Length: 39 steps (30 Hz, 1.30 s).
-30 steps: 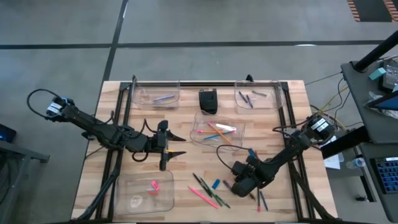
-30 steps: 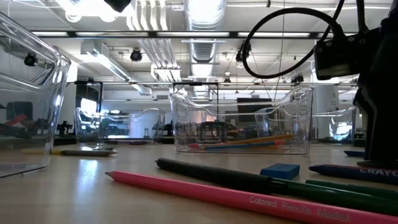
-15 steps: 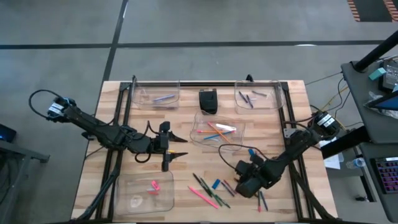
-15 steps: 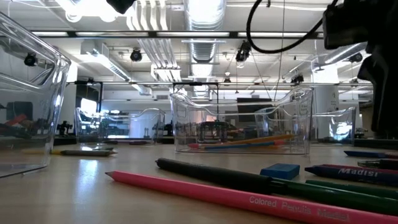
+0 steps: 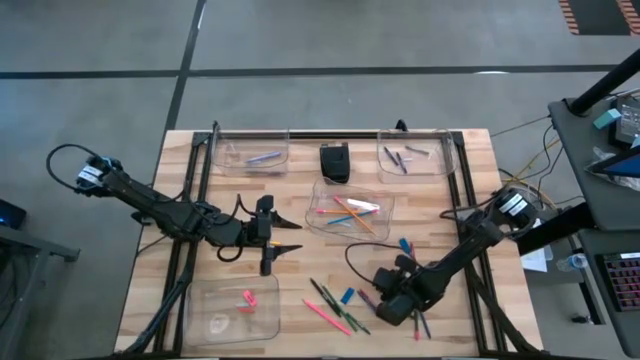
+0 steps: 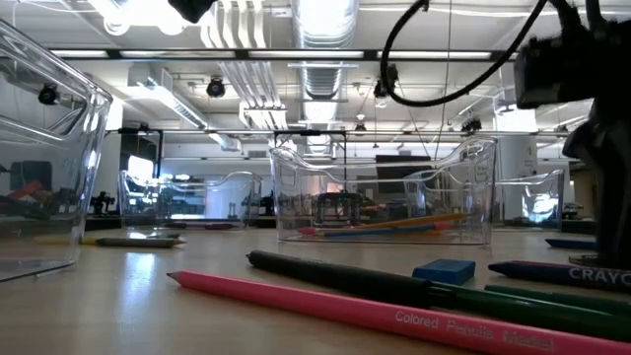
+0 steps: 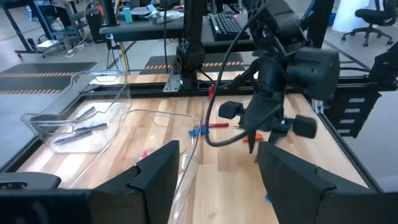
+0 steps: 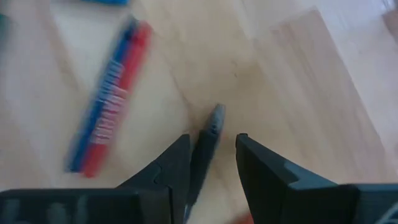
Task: Sort crayons/erasers/pens/pencils in bins
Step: Put the black pen into the top left transparent bin
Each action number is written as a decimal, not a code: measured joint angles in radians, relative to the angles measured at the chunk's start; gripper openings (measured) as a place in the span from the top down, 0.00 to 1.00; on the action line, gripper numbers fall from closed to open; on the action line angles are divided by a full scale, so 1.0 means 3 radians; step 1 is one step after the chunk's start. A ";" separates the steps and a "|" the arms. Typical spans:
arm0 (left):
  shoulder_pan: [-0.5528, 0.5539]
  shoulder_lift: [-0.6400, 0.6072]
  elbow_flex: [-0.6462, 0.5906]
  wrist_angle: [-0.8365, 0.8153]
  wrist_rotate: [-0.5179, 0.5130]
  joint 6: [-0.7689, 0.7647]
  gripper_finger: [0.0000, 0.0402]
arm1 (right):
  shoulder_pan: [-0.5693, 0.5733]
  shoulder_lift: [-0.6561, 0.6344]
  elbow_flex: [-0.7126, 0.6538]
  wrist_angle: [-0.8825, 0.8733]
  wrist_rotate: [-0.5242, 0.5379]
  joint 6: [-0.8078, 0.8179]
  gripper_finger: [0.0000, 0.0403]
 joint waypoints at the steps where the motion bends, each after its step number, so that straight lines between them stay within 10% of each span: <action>1: 0.0000 0.0000 0.0000 0.0000 0.0000 -0.0030 0.49 | 0.0000 0.0014 -0.0009 -0.0017 0.0002 -0.0018 0.70; 25: 0.0000 0.0031 -0.0003 -0.0001 0.0000 -0.0124 0.49 | -0.0009 -0.0033 0.0269 -0.0119 0.0036 -0.0260 0.95; 39: 0.0001 0.0086 -0.0080 0.0052 0.0000 -0.0123 0.49 | 0.0062 -0.0560 0.0605 0.0222 0.1727 -0.1352 0.95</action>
